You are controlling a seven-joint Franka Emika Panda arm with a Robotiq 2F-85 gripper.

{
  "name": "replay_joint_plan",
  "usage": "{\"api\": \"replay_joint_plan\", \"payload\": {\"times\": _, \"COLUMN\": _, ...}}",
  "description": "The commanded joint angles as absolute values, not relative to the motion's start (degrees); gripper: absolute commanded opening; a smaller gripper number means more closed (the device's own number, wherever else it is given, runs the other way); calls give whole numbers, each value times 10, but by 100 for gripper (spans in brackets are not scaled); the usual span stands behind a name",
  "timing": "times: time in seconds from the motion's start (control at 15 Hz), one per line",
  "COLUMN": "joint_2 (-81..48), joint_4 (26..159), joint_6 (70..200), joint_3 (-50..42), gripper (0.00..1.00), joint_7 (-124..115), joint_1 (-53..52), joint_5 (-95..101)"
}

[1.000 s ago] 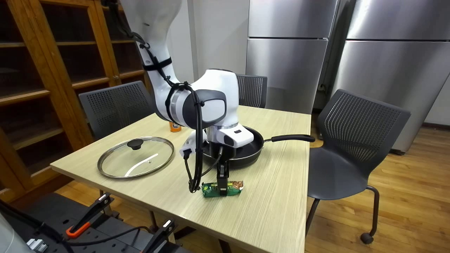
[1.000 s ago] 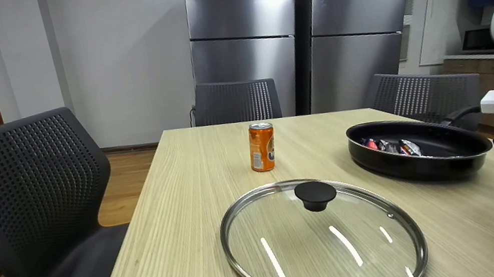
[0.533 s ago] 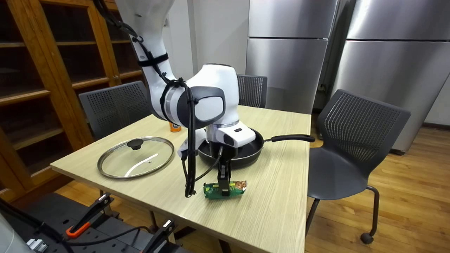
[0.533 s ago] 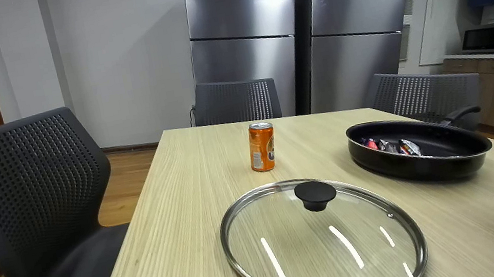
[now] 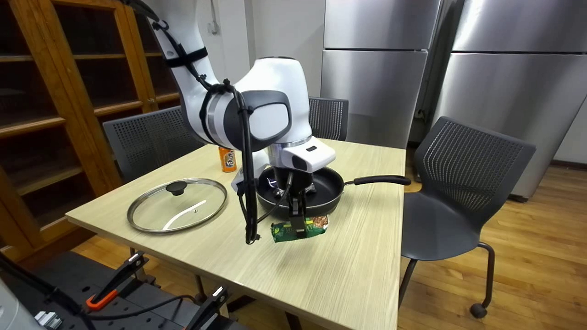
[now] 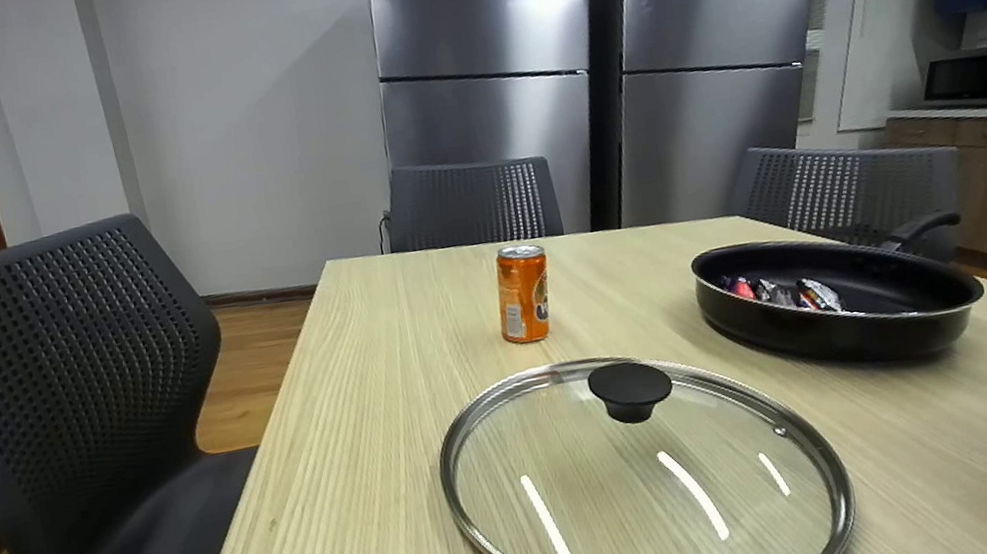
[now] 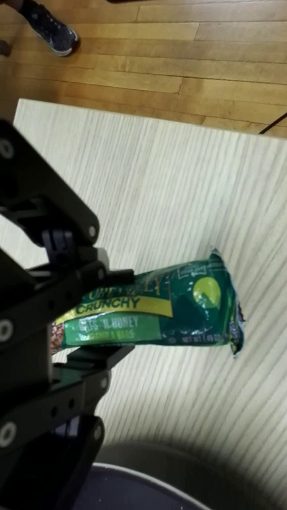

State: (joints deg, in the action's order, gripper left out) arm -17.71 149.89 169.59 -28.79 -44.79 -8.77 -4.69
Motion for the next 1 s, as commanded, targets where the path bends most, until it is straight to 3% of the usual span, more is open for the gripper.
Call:
{"api": "replay_joint_plan", "payload": {"times": 0.0, "joint_2": -138, "joint_4": 1510, "joint_6": 1697, "joint_3": -346, "gripper": 12, "joint_7": -478, "joint_1": -148, "joint_5": -5}}
{"api": "replay_joint_plan", "payload": {"times": 0.4, "joint_2": -130, "joint_4": 1480, "joint_6": 1690, "joint_3": -408, "gripper": 12, "joint_7": -513, "joint_1": -231, "joint_5": 24}}
{"api": "replay_joint_plan", "payload": {"times": 0.93, "joint_2": -168, "joint_4": 1394, "joint_6": 1671, "joint_3": -406, "gripper": 12, "joint_7": -550, "joint_1": -275, "joint_5": 0}}
